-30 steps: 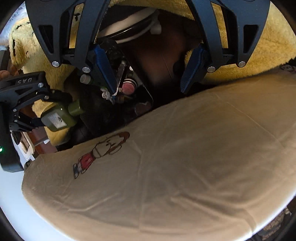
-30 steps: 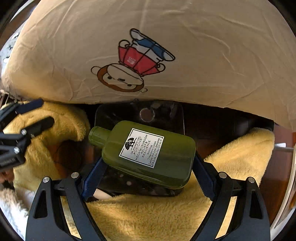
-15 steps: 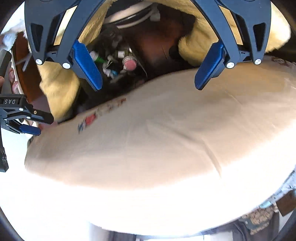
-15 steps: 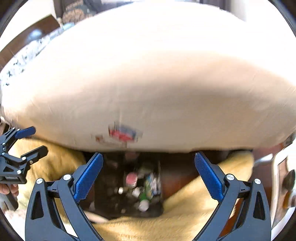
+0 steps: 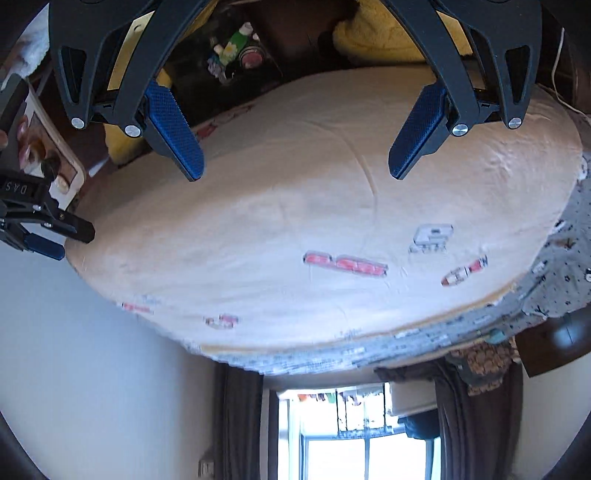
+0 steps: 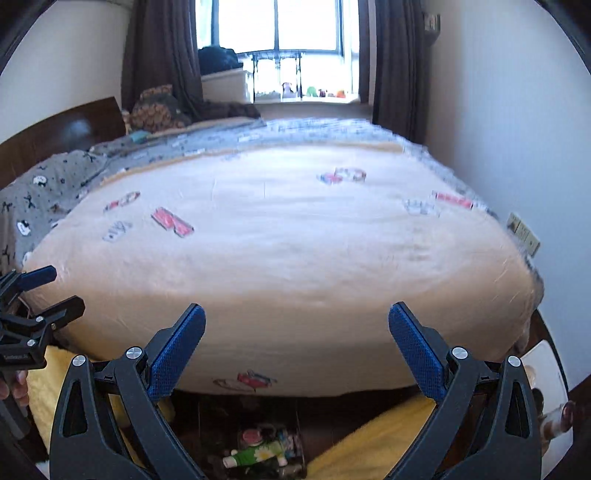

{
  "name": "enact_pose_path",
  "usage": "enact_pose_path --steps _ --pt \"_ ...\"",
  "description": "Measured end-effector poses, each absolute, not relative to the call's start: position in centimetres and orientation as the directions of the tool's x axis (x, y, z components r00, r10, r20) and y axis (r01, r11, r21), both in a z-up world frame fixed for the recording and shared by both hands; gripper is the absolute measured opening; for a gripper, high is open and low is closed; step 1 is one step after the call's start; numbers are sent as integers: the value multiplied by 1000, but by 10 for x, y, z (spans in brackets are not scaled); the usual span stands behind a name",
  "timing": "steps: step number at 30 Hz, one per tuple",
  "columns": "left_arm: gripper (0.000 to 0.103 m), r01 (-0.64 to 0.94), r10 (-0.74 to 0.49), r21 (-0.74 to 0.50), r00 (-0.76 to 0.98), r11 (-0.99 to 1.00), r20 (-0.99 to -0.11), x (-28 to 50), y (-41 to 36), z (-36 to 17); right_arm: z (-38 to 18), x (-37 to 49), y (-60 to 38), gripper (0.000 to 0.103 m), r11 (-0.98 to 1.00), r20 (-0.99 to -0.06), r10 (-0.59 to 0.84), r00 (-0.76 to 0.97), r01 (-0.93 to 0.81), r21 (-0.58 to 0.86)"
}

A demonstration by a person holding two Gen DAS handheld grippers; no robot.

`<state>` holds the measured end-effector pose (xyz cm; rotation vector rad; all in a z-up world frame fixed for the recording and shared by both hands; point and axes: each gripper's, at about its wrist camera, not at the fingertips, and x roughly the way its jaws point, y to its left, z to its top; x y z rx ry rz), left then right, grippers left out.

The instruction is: Collect trash

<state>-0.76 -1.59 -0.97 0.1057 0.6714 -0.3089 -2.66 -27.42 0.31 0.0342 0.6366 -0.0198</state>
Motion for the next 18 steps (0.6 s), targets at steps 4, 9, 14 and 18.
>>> enact_pose_path --steps 4,9,14,18 --pt "95 288 -235 8 796 958 -558 -20 -14 21 27 -37 -270 99 998 -530 -41 847 61 20" --pt "95 249 -202 32 847 968 -492 -33 -14 50 51 -51 -259 100 996 -474 -69 878 90 21" --pt "95 222 -186 30 877 974 -444 -45 -9 68 70 -63 -251 99 995 -423 -85 902 98 8" --pt "95 208 -172 42 892 977 -419 -56 -8 77 79 -70 -246 100 996 -400 -82 913 92 6"
